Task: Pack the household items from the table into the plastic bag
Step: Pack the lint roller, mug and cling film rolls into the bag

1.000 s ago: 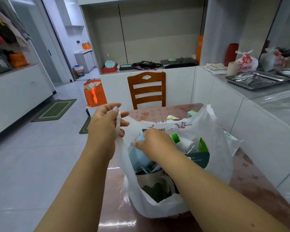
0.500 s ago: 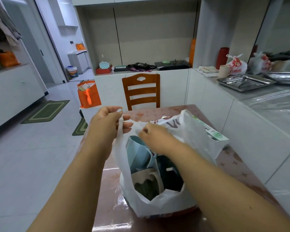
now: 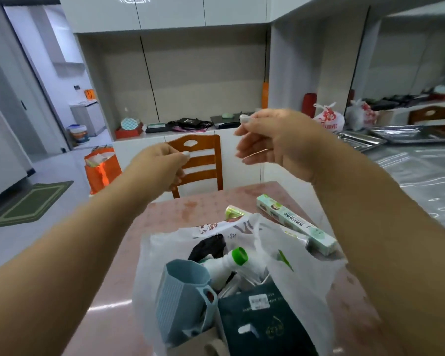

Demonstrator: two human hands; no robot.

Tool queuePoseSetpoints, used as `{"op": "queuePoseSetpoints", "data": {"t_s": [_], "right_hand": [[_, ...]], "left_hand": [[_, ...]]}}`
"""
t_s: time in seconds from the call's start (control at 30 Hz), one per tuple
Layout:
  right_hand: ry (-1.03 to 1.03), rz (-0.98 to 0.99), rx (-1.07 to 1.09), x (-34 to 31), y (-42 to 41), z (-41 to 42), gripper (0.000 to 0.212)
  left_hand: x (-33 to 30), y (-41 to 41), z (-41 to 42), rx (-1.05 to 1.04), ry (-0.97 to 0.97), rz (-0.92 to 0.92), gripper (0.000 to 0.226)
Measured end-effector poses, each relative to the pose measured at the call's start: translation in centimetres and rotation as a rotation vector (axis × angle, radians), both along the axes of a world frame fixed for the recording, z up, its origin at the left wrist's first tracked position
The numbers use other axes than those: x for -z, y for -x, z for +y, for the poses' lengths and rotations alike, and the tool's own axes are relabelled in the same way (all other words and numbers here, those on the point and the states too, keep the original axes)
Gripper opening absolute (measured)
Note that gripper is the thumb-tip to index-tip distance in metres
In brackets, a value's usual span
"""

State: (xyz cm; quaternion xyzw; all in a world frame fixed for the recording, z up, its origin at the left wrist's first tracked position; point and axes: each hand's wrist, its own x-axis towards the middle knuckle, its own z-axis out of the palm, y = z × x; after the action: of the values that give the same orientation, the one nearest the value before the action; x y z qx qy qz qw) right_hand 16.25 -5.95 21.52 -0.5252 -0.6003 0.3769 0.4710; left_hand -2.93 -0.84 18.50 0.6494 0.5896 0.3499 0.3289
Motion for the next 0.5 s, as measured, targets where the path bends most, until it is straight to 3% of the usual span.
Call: {"op": "queuePoseSetpoints", "data": {"t_s": [0.2,0.5], "right_hand": [[0.235,-0.237,0.193,6.3,-3.9,11.6,0.021],[0.474,-0.887,0.100,22.2,-8.2,19.5,0.012]], "left_hand": [[2.4,-3.5,7.1,0.201,0.269,0.180,0.028],[11.3,-5.3,15.4,0.426,0.425,0.205,0.027]]}}
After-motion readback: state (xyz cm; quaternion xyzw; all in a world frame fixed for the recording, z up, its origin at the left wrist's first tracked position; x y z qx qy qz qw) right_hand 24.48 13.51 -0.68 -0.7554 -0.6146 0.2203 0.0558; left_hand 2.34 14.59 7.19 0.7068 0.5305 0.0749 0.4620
